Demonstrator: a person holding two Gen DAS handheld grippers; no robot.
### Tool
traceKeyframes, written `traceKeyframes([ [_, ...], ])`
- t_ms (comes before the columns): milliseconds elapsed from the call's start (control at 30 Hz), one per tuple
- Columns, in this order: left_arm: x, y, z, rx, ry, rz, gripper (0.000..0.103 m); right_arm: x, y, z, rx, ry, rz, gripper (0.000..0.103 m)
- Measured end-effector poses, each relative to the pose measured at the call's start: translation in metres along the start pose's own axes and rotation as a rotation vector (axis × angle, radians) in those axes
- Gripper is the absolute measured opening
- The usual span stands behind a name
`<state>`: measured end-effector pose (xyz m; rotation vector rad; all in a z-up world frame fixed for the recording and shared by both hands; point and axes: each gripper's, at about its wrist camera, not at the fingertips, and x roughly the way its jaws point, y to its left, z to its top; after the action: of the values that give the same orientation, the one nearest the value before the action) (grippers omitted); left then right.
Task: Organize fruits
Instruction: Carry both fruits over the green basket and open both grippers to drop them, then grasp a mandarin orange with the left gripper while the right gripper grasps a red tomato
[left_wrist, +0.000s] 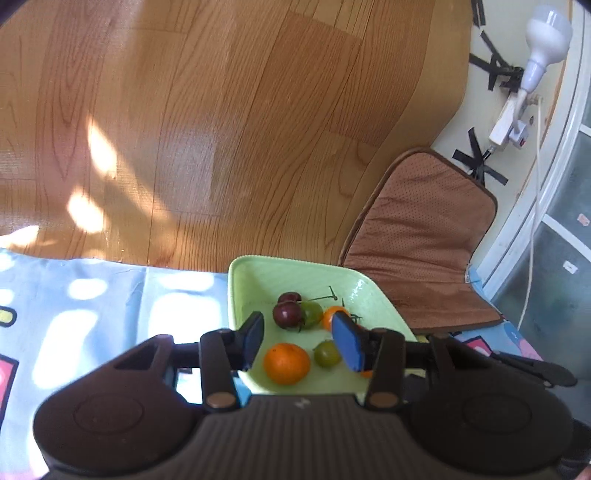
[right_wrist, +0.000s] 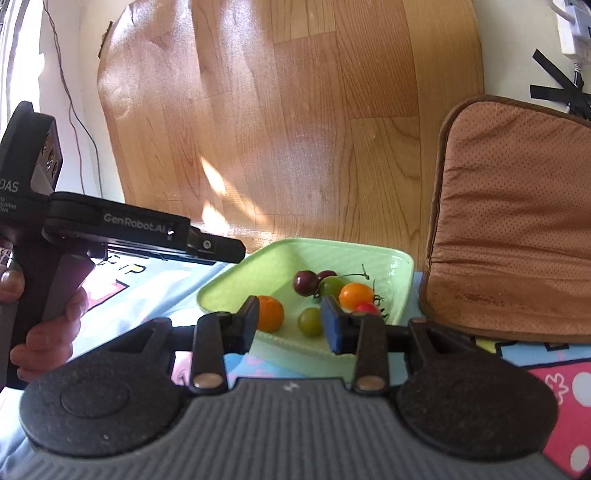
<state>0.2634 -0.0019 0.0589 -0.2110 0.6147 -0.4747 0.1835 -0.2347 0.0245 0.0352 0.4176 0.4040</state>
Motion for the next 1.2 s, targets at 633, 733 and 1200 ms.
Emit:
traceKeyframes([
  [633,-0.076,-0.025,-0.119,0.119,0.037,-0.043,0.055,-0.017,0.070,-0.065,-0.150,0.171,0.120,0.040],
  [733,-0.067,-0.021,-0.121,0.106,0.050,-0.006,0.051,-0.013,0.069,-0.066,-0.158,0.187,0.118,0.040],
  [1200,-0.095,-0.017,-0.145,0.018,0.076,-0.059,0.034,-0.040,0.079,-0.081,-0.171,0.193,0.123,0.036],
])
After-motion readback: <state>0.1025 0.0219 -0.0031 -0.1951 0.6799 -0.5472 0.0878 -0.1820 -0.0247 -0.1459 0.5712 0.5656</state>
